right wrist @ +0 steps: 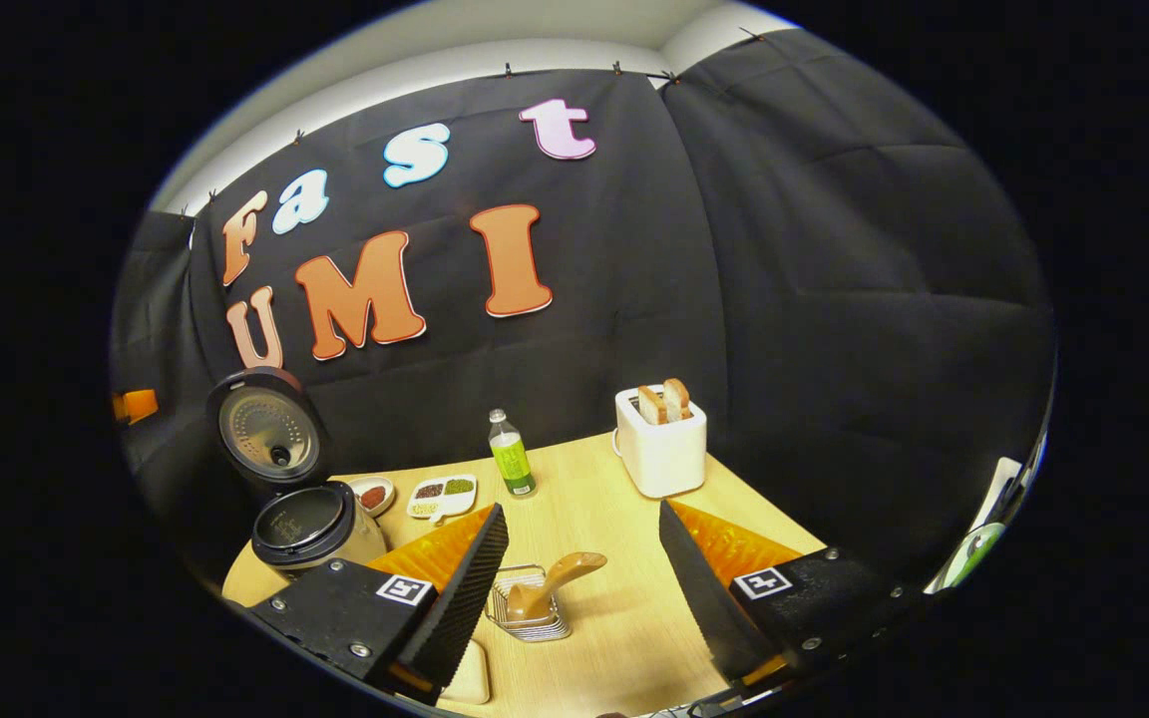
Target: Close the left gripper, press the button to open the rice cooker; take a wooden spoon from the chopstick holder with the right hand, scoop a spoonful of rice and pour it into the rice cooker, then put the wooden spoon back into the chopstick holder.
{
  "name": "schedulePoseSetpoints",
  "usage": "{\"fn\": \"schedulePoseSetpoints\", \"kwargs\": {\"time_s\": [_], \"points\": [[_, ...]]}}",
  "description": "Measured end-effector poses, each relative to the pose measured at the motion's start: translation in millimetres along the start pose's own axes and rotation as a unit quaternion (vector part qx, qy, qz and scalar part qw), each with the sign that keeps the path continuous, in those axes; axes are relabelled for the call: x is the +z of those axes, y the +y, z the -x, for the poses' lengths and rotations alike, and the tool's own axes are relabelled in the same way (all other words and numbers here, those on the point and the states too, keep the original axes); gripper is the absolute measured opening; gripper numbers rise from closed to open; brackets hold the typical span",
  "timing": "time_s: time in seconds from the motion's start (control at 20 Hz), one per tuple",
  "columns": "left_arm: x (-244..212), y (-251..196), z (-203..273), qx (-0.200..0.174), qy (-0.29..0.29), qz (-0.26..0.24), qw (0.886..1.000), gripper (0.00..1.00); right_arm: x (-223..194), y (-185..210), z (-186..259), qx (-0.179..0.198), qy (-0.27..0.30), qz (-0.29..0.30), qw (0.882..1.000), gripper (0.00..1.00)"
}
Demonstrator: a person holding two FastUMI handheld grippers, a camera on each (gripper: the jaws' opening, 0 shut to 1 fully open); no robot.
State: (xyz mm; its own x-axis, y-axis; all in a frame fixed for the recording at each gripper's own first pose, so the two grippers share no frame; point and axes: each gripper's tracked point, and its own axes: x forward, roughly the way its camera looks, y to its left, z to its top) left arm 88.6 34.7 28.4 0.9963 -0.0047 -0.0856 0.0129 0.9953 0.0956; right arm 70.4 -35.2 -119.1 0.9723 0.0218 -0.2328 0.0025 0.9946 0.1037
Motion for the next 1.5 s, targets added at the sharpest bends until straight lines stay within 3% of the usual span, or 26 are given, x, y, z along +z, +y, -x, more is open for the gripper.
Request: {"fn": "schedulePoseSetpoints", "kwargs": {"time_s": [0.25,0.5,0.65,0.7,0.9,0.95,1.1,1.15,1.3,1.5], "points": [[4,46,34,0.069,-0.017,0.002,0.997,0.07,-36,4,-29,0.018,0.043,-0.038,0.998,0.94],[10,70,63,0.097,-0.048,0.017,0.994,0.03,-70,4,-57,0.027,0.079,-0.071,0.994,0.93],[9,71,70,0.099,-0.053,0.012,0.994,0.50,-87,7,-68,0.040,0.103,-0.091,0.990,0.91],[8,77,73,0.110,-0.054,0.006,0.993,0.50,-91,10,-71,0.044,0.110,-0.102,0.988,0.87],[-5,64,71,0.084,-0.039,0.015,0.996,0.78,-100,14,-81,0.056,0.119,-0.126,0.983,0.68],[-8,68,71,0.087,-0.036,0.013,0.995,0.79,-103,16,-84,0.059,0.127,-0.133,0.981,0.65],[-18,76,68,0.103,-0.021,0.015,0.994,0.84,-100,24,-82,0.080,0.130,-0.162,0.975,0.40],[-21,75,67,0.102,-0.019,0.020,0.994,0.89,-99,32,-80,0.091,0.132,-0.170,0.972,0.37],[-28,82,67,0.102,-0.010,0.025,0.994,0.84,-100,44,-80,0.094,0.128,-0.177,0.971,0.21],[-34,93,70,0.089,-0.004,0.032,0.996,0.84,-83,56,-71,0.096,0.112,-0.173,0.974,0.12]]}}
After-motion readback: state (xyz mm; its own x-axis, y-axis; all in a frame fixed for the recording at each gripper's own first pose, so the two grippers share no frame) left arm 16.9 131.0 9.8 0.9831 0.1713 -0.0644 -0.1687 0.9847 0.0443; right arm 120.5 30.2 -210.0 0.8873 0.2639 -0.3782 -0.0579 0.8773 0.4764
